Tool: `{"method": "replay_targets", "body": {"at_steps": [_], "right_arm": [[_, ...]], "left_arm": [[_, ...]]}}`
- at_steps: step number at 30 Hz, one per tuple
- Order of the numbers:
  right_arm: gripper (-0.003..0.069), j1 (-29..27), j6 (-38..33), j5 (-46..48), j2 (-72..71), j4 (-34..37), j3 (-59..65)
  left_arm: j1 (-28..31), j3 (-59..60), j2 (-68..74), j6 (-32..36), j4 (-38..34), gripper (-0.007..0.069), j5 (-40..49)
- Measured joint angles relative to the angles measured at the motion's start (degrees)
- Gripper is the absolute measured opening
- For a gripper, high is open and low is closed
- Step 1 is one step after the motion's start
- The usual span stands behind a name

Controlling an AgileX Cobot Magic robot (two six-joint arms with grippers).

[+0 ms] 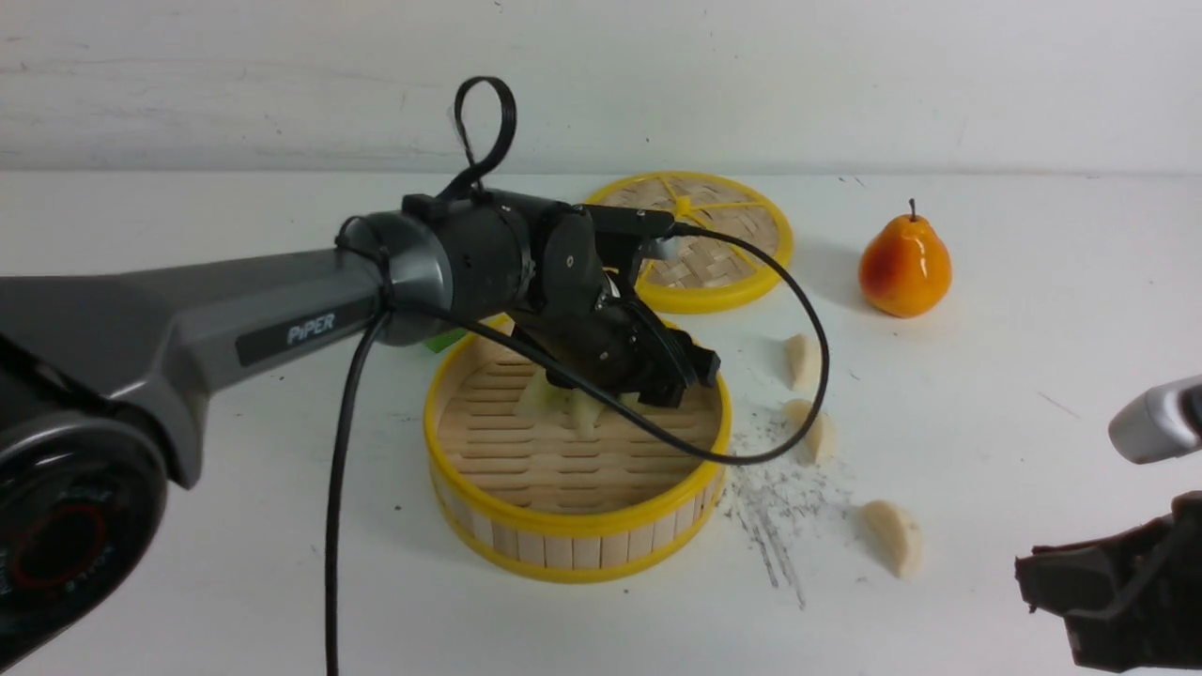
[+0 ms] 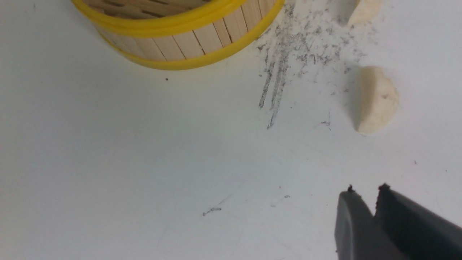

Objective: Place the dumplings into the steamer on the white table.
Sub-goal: 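Reach for and grasp a dumpling lying on the table beside the steamer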

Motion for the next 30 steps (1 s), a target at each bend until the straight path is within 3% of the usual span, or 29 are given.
{"method": "replay_targets", "body": {"at_steps": [5, 8, 11, 15, 19, 22, 27, 30], "right_arm": [[0.0110, 0.0, 0.0, 1.6, 0.1, 0.6, 0.0], [0.0139, 0.0, 0.0, 3.6, 1.2, 0.9, 0.0], [0.0228, 0.0, 0.0, 4.8, 5.7, 1.1, -1.7], [0.0339, 0.1, 0.0, 5.1, 14.6, 0.7, -8.2], [0.0382, 1.2, 0.0, 3.7, 24.6, -2.2, -16.0], [0.0387, 2.6, 1.2, 2.5, 31.5, -6.1, -20.9], [0.0387, 3.7, 7.7, 0.3, 41.6, -15.9, -27.3], [0.0378, 4.1, 12.6, -1.6, 46.0, -20.5, -29.3]], "left_arm": [[0.0, -3.4, -6.7, -0.1, 1.4, 0.0403, 13.0], [0.0, -6.0, -13.4, 0.0, 1.6, 0.0324, 23.4], [0.0, -7.1, -24.5, 1.4, 2.3, 0.0190, 32.3], [0.0, -6.0, -37.5, 2.3, 4.6, 0.0061, 37.4], [0.0, 2.8, -52.8, 1.4, 5.5, -0.0009, 35.7], [0.0, 13.7, -65.1, -0.1, 5.5, -0.0014, 30.3], [0.0, 35.7, -84.0, -3.5, 6.5, -0.0014, 18.0], [0.0, 47.6, -92.4, -5.0, 8.5, -0.0014, 17.7]]}}
